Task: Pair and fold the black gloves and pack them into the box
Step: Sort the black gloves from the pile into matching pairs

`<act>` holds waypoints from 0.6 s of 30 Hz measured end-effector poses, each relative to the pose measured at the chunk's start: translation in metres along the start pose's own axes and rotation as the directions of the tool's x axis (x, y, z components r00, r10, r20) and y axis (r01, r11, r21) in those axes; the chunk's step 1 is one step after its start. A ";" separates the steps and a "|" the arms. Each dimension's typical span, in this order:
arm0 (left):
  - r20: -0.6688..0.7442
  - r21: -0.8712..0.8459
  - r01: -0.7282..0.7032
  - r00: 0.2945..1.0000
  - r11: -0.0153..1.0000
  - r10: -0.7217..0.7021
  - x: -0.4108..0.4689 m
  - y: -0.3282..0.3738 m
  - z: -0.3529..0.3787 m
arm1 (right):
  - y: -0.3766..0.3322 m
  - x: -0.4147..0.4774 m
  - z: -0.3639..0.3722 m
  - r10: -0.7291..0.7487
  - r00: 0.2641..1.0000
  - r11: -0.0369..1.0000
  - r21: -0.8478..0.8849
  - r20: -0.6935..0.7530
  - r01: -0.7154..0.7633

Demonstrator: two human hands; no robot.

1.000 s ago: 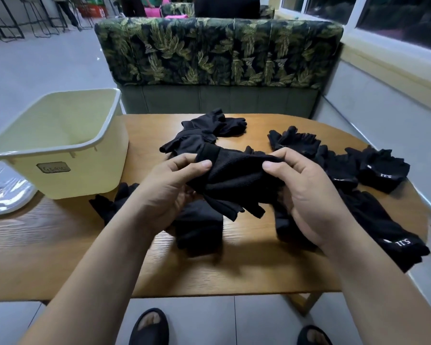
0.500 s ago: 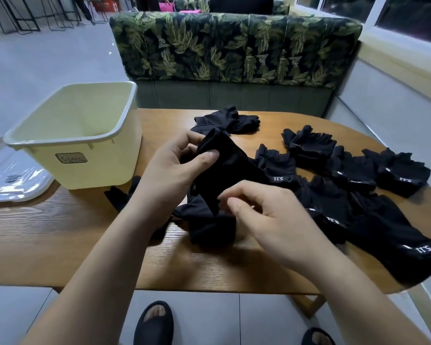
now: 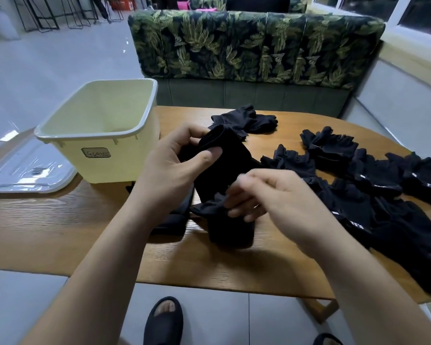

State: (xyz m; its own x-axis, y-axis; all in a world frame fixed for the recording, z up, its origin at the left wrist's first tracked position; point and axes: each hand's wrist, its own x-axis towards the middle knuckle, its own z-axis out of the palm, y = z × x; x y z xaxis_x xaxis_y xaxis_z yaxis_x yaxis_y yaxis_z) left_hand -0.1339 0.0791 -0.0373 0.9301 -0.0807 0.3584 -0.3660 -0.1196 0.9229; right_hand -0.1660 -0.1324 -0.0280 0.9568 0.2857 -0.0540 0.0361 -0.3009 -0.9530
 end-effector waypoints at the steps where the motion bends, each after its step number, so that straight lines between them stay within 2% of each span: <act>1: -0.002 0.024 -0.013 1.000 1.000 0.013 -0.001 -0.001 -0.002 | -0.001 0.004 -0.001 0.040 0.999 0.994 0.105 -0.023 -0.037; 3: -0.002 0.081 -0.040 0.999 0.996 0.040 -0.005 -0.001 -0.005 | -0.002 0.011 -0.002 0.116 0.993 0.963 0.246 -0.004 -0.112; 8: 0.043 0.240 -0.145 0.989 0.960 0.139 -0.018 0.002 -0.007 | 0.009 0.031 0.002 0.203 0.955 0.877 0.393 0.217 -0.276; 14: 0.182 0.445 -0.295 0.954 0.845 0.237 -0.029 -0.002 -0.002 | 0.018 0.042 0.007 0.076 0.956 0.763 0.601 0.283 -0.239; 18: 0.243 0.551 -0.353 0.935 0.756 0.259 -0.037 -0.011 0.001 | 0.023 0.045 0.008 0.075 0.969 0.716 0.664 0.234 -0.216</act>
State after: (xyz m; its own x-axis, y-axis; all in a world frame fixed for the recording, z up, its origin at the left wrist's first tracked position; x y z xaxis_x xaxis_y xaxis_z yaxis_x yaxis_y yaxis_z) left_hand -0.1645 0.0824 -0.0605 0.7670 -0.3472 0.5397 -0.6224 -0.6072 0.4939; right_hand -0.1242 -0.1192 -0.0551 0.8628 0.4670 -0.1935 -0.3720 0.3274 -0.8686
